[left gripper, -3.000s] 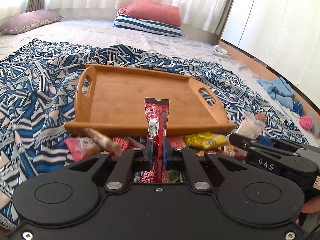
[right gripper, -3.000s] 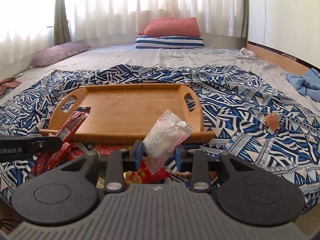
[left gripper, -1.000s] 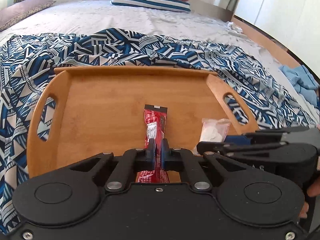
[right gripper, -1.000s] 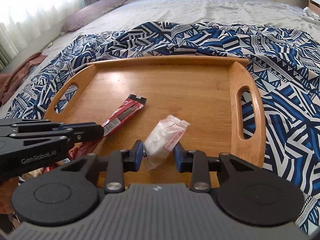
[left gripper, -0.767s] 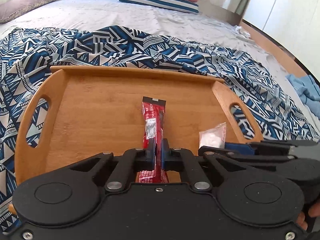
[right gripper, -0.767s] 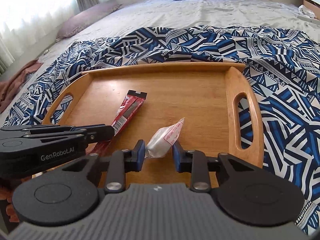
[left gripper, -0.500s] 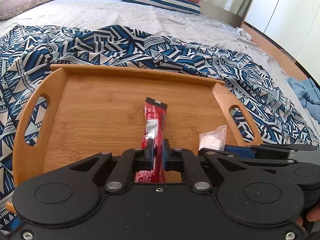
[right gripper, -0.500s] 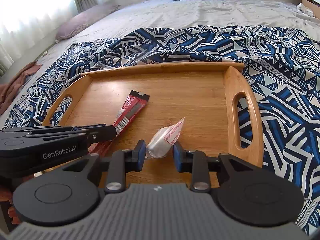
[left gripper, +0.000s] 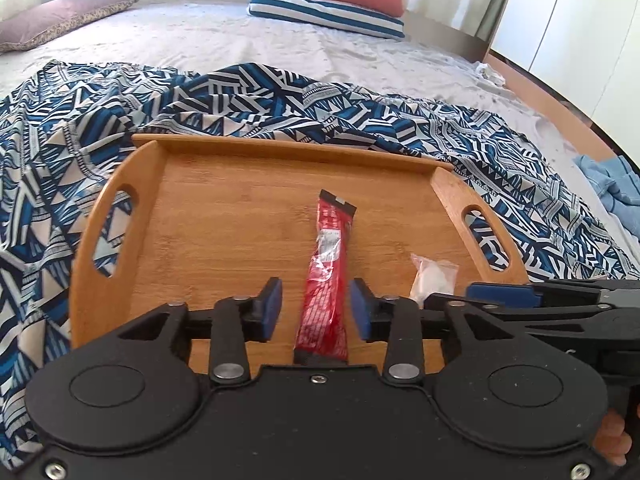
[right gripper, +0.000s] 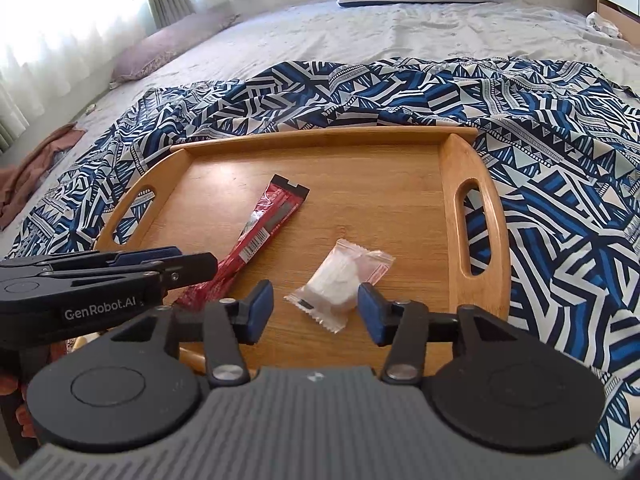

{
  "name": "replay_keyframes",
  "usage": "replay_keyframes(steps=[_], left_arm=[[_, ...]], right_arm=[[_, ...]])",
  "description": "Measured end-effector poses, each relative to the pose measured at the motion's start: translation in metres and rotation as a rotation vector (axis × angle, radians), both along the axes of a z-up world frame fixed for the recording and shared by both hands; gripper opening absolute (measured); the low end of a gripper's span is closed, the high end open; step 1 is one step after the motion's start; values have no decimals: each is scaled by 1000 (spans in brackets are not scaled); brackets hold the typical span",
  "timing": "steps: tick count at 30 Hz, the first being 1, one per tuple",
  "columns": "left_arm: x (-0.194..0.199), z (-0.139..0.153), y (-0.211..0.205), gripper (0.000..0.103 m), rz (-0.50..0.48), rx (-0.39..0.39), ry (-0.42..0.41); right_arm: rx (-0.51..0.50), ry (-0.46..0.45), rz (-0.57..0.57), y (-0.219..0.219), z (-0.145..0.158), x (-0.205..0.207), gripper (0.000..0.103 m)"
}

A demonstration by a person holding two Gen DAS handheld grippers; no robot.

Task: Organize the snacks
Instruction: 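Carry both snacks over the wooden tray and open both tools to release them, then withdraw both open tools from the tray back toward the snack pile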

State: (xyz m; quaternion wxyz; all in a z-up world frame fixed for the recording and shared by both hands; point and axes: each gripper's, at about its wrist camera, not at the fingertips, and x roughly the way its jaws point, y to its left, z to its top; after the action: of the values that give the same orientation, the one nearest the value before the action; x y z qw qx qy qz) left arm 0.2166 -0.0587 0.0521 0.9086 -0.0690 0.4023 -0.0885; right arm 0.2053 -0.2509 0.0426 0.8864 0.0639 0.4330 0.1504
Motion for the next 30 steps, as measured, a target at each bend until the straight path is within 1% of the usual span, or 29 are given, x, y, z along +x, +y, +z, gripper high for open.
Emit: replay_keyframes(steps=[6,7,8,10,12,15,21,25,27,30], left_arm=[[-23,6,14,52,-3,15,-24],[-27,8,16,57,-2,18,-32],[-32,9,19,60,1,20,-40],[-42,12,25,77,3,18,-61],[-52,16,31,83,-1,14,-89],[-69,22,38,87,-18,14,-127],[-105,29,49,94,-44,27,-199],[-127,26,56,96,-46,51,-230],[-138,22,59,98,-43,60,-247],[-154,16,63,98,-49,70,-266]], right_arm=[[-8,-33,-17,2,9,-20,73],[-9,-40,-20,3,11,-24,73],[-9,-47,-22,3,12,-27,74],[-9,-57,-31,4,14,-34,77],[-4,-72,-39,4,15,-43,83],[-10,-97,-63,4,17,-54,88],[-34,-134,-96,7,15,-76,92],[-48,-156,-88,14,11,-91,95],[-56,-167,-84,19,8,-99,99],[-86,-200,-83,24,6,-110,102]])
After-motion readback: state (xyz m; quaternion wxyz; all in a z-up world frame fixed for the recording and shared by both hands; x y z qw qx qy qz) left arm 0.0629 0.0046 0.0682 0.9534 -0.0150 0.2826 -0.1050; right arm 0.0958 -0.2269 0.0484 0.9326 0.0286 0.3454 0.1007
